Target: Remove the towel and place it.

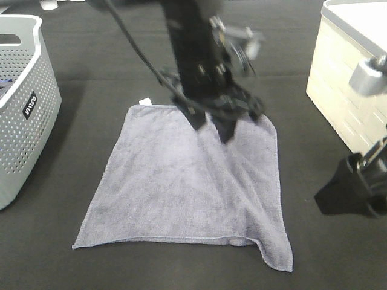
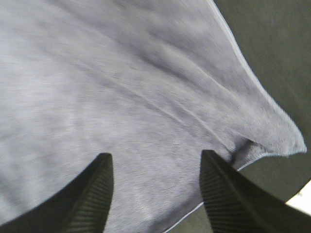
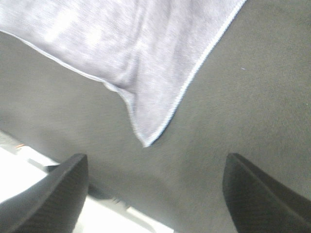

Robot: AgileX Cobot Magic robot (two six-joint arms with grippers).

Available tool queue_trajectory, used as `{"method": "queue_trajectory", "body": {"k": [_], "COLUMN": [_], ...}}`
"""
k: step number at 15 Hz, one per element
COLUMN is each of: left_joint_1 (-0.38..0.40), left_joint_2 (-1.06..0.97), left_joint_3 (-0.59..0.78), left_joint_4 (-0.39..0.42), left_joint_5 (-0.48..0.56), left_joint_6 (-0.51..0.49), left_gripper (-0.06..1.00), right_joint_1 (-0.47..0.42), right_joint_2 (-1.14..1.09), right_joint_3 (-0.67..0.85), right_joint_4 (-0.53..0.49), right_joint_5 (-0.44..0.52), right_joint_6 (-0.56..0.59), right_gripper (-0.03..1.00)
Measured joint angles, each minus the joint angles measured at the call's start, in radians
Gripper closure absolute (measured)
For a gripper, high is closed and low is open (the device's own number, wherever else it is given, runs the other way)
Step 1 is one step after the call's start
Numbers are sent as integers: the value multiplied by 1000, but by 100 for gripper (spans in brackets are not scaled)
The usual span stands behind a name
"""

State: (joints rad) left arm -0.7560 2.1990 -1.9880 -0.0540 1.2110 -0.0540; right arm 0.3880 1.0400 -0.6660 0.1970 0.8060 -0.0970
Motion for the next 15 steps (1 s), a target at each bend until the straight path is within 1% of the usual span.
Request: {"method": "queue_trajectory", "body": {"k": [2,4,6,8,9,13,15], "left_joint_1": [57,127,201,287,333,524,598], "left_joint_2": [-75,-152,-246,-353,-408,-663,-794], "left_joint_3": [0,5,55,157,226,478,584], "left_joint_4": [15,54,95,121,131,167,177], "left_joint_5": [1,1,1,1,1,4,4], "left_joint_6": [-15,-26,-45,-62,-70,-91,-97], "left_gripper": [39,39,39,39,39,39,39], "right_joint_1": [0,0,0,0,0,0,0], "right_joint_2": [0,0,0,0,0,0,0], "right_joint_3": [-73,-138,-190,-231,-243,-252,-252], "right_joint_4": [-30,-104,-197,-253,-261,-263,-253], "right_joint_5": [69,125,178,197,200,249,281], "right_joint_6": [64,173,254,309,324,332,333], "right_gripper": [23,23,23,23,23,23,23]}}
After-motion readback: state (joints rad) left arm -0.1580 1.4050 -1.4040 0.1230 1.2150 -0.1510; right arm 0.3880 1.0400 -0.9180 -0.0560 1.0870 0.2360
